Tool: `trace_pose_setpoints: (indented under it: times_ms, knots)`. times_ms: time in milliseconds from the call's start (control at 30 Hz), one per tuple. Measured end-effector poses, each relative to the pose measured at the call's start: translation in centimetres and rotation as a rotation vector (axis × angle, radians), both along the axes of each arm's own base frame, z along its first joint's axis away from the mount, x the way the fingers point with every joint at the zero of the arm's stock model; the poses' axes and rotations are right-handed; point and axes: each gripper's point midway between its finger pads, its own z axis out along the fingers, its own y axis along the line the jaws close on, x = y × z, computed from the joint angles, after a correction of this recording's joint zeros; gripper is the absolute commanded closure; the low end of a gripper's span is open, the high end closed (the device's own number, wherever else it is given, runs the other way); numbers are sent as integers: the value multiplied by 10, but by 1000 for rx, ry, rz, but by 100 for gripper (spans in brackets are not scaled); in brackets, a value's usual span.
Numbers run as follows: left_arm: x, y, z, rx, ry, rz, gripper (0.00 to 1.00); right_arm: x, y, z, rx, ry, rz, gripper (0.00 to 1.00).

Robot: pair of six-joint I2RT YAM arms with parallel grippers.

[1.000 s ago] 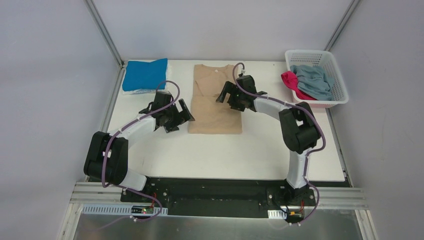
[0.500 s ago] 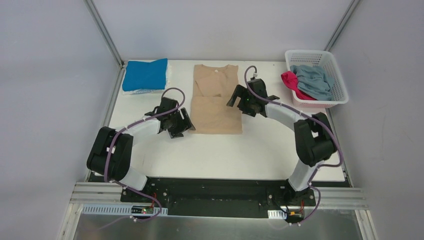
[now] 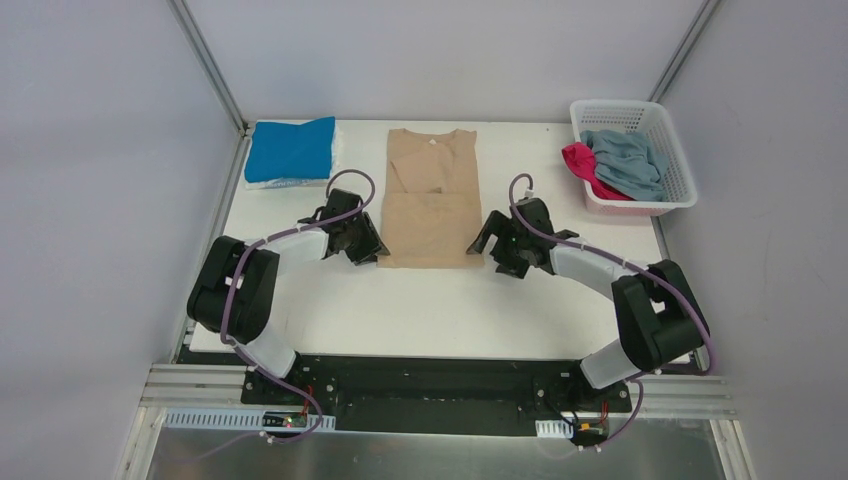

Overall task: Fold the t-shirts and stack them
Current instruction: Grab one side of the 2/3 rectangular tshirt with both arms, then fold the long partially folded tshirt into a neat square

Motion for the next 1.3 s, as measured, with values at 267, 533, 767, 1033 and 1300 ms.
trace_pose_setpoints:
  times_ms: [267, 533, 767, 1033, 1300]
  knots:
    - [3, 0, -7, 1, 9, 21, 100, -1, 1, -7, 47, 0, -60, 46]
    - [3, 0, -8, -4, 11, 30, 100, 5, 6, -19, 73, 24, -99, 100]
    - [-12, 0, -5, -17, -10, 21, 100, -5, 9, -20, 86, 57, -70, 100]
    - [-82, 10, 42, -69, -91, -27, 100, -65, 10, 33, 161, 119, 107, 100]
    - [-115, 13, 125, -195, -321, -79, 100, -138, 17, 91, 308, 241, 349, 100]
